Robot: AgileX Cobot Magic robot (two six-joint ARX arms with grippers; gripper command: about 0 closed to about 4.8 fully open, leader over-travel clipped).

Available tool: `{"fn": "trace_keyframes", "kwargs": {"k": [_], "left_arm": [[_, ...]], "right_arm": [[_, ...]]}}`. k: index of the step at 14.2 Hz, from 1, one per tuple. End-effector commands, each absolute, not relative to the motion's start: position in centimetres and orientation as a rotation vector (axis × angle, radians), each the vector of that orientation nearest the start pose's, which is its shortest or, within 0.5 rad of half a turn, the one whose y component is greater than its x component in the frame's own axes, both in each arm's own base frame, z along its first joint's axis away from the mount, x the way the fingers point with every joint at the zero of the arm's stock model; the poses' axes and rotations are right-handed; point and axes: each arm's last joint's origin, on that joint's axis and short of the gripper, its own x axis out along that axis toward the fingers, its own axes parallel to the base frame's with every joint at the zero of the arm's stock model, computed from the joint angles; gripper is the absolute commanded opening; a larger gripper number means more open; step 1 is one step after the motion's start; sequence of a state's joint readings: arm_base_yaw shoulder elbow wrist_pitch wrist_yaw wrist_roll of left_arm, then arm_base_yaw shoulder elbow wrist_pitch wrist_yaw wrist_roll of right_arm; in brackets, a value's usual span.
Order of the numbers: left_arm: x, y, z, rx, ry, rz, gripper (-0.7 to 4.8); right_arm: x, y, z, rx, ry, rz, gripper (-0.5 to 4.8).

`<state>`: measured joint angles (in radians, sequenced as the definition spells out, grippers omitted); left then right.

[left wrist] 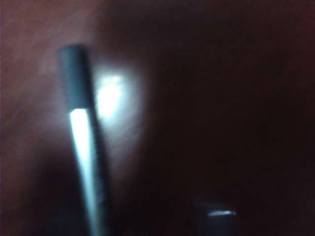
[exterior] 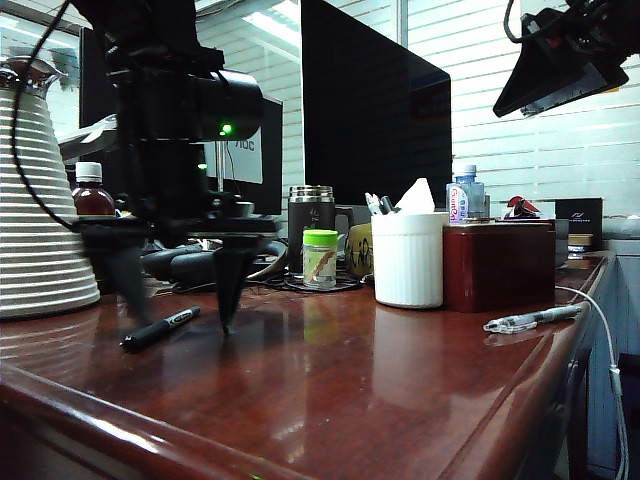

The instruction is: Pick up all the pens on the desk and put them into the pen holder one by one.

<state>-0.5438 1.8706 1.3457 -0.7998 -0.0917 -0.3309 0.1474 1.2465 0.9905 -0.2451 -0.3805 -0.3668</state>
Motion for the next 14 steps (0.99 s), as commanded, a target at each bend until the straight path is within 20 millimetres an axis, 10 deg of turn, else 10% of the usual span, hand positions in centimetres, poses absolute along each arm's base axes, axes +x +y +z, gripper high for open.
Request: {"fn": "trace_keyframes", "kwargs": {"k": [1,4,9,14], "left_arm": [[31.3,-18.3,18.2,0.182,1.308,-0.105,1.11],[31.5,-18.1,18.2,0.182,1.305,-0.097,-0.09],[32.3,-19.1,19.5,0.044,1.207,-0.261,-0.06],[33.9,-21.0,28.2,-0.216,0.592,-0.704,-0.06]], "right_arm": [[26.7,5.1,30.8,-0.292,0.376,0.603,2.52],[26.7,5.1,30.8,-0.292,0.376,0.603,2.52],[26.7,5.1,30.9,-0.292,0.374,0.603,2.52],[26.7,5.0,30.9,-0.296,0.374,0.59,2.52]]}}
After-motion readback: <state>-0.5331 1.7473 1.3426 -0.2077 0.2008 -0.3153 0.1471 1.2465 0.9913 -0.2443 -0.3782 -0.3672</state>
